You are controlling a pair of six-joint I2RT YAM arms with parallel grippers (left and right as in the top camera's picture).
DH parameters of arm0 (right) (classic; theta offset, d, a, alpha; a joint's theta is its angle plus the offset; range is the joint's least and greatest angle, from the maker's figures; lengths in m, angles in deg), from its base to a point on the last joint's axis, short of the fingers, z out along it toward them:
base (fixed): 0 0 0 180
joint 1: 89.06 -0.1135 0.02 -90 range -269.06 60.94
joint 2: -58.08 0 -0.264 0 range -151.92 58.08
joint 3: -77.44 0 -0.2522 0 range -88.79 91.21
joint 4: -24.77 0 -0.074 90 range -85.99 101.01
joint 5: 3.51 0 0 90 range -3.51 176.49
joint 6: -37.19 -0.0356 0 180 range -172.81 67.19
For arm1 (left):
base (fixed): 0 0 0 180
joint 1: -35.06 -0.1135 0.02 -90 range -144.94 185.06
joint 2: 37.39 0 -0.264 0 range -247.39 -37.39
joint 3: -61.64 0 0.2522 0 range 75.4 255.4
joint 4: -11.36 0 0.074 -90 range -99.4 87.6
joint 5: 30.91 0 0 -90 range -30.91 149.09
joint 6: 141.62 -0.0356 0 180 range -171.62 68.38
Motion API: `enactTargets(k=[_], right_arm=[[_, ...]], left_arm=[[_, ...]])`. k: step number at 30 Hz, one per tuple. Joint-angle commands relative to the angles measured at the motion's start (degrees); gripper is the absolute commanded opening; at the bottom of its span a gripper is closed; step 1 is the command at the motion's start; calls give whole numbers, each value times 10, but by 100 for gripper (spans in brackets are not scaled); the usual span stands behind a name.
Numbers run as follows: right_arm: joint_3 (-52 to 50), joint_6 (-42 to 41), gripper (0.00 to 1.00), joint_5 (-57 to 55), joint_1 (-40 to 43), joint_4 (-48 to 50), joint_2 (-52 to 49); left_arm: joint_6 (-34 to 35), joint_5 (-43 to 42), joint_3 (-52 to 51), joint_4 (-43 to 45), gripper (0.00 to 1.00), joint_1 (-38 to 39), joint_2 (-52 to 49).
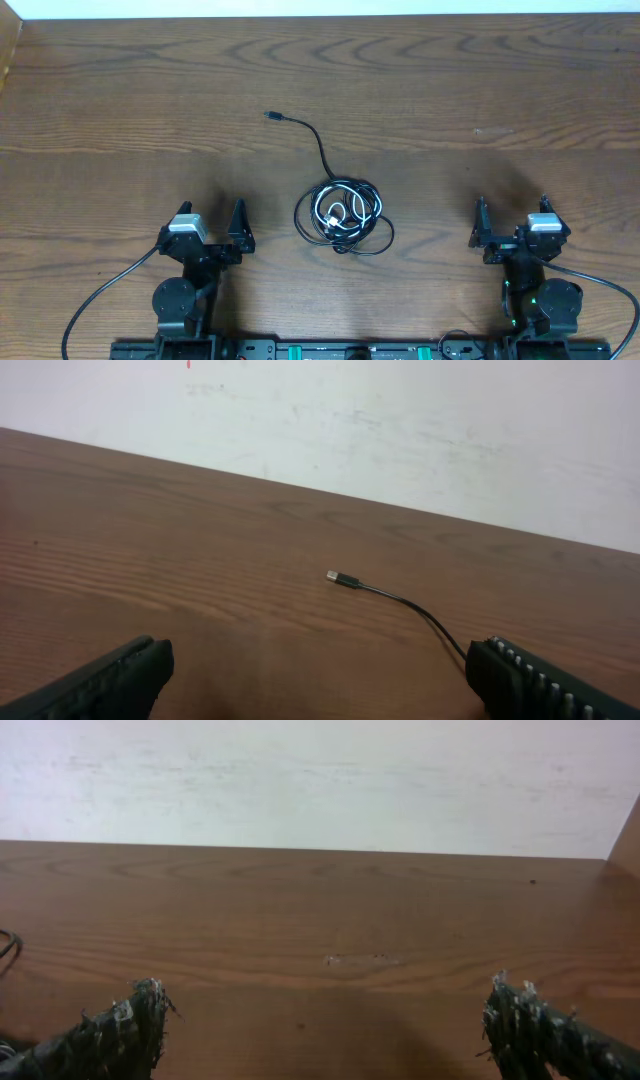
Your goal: Untangle cables
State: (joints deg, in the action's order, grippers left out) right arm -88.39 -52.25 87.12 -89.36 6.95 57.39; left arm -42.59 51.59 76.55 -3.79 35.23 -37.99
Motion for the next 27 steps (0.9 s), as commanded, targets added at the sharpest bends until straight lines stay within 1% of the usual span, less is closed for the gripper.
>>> enactTargets(k=[1,19,27], right_arm=[[-1,-7,99,-4,-5,-3,0],[-1,-7,99,-4,-5,-3,0],[-1,-7,99,-4,-5,-3,0]], left_arm=[[0,-6,-9,-20,99,1,3],[-2,-8,2,-25,98,2,2],[-2,-10,26,-36,98,2,-34]])
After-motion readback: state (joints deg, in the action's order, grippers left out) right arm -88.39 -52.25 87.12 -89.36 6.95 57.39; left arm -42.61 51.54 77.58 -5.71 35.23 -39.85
